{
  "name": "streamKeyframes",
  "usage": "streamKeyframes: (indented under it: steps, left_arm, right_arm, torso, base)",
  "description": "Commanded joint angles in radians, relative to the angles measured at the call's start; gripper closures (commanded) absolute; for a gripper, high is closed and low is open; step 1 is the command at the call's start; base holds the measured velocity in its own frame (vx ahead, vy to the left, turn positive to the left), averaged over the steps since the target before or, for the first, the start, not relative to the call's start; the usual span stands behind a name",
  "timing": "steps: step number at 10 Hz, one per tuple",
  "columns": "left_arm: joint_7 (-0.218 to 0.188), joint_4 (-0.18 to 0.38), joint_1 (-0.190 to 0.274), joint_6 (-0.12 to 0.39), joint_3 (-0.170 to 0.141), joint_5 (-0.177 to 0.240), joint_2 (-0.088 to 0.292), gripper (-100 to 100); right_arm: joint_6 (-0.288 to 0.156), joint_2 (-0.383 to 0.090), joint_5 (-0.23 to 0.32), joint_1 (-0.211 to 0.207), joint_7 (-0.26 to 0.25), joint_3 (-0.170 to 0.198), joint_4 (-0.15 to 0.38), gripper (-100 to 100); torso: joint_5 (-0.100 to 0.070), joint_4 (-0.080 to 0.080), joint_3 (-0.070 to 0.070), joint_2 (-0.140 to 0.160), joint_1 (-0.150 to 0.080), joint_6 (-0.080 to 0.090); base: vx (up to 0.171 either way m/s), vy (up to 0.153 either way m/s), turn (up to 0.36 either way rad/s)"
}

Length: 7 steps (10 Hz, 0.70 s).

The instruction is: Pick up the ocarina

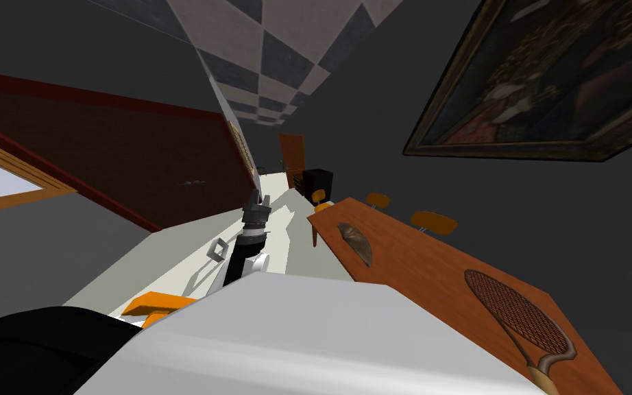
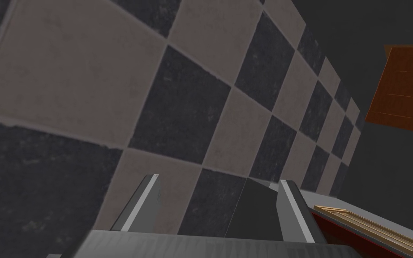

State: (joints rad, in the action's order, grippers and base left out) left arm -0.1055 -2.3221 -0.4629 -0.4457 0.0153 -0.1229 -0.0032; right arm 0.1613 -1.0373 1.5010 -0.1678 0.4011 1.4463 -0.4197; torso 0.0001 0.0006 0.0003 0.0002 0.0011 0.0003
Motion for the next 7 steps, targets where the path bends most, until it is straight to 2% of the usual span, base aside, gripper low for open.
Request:
streamKeyframes:
  steps: [1, 3, 4, 5, 7]
  left_arm:
    - [0.000, 0.000, 0.000, 0.000, 0.000, 0.000, 0.000, 0]
    - [0.000, 0.000, 0.000, 0.000, 0.000, 0.000, 0.000, 0]
    - [0.000, 0.000, 0.000, 0.000, 0.000, 0.000, 0.000, 0]
    - [0.000, 0.000, 0.000, 0.000, 0.000, 0.000, 0.000, 0]
    - [0.000, 0.000, 0.000, 0.000, 0.000, 0.000, 0.000, 0]
  right_arm:
    - [0.000, 0.000, 0.000, 0.000, 0.000, 0.000, 0.000, 100]
    - [0.000, 0.000, 0.000, 0.000, 0.000, 0.000, 0.000, 100]
    - [0.000, 0.000, 0.000, 0.000, 0.000, 0.000, 0.000, 0]
    - [0.040, -0.031, 0.003, 0.027, 0.026, 0.005, -0.030, 100]
    - [0.055, -0.040, 0.001, 0.035, 0.029, 0.004, -0.038, 100]
  torso:
    - [0.000, 0.000, 0.000, 0.000, 0.000, 0.000]
    - [0.000, 0.000, 0.000, 0.000, 0.000, 0.000]
    - [0.000, 0.000, 0.000, 0.000, 0.000, 0.000]
    - [0.000, 0.000, 0.000, 0.000, 0.000, 0.001]
    - [0.001, 0.002, 0.005, 0.008, 0.005, -0.002]
  base:
    - [0.000, 0.000, 0.000]
    - [0.000, 0.000, 0.000]
    - [0.000, 0.000, 0.000]
    - [-0.115, 0.053, 0.206]
    - [-0.144, 0.054, 0.105]
